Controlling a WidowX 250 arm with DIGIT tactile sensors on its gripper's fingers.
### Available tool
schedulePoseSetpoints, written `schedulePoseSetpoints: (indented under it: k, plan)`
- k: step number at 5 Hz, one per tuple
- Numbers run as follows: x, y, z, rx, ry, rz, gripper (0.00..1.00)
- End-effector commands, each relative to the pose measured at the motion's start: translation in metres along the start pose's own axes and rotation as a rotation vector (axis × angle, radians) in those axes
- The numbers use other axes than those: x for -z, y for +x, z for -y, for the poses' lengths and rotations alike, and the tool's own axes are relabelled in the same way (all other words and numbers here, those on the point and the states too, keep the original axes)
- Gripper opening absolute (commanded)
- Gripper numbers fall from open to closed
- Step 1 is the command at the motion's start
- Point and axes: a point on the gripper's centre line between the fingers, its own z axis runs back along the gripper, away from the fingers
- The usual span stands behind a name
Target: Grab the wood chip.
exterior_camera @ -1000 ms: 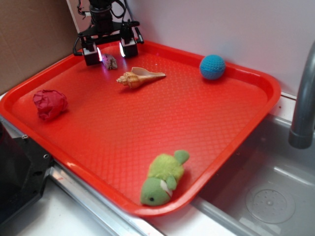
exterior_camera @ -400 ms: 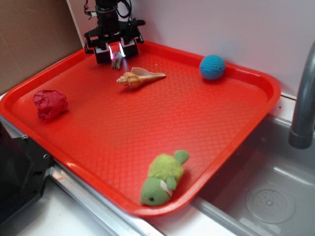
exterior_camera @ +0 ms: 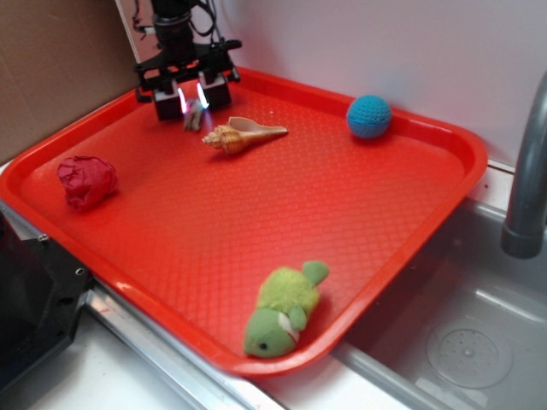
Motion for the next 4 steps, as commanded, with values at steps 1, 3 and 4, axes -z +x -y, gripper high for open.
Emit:
schedulePoseSetpoints:
  k: [1,3,4]
  plan:
    - [-0.105,-0.039,-0.007,0.339,-0.173,0.079,0.00]
    - [-0.189,-0.093,0.010,0.753,-0.153,0.087,0.00]
    - [-0.203,-0.107,0.001,0.804,-0.124,0.167,0.00]
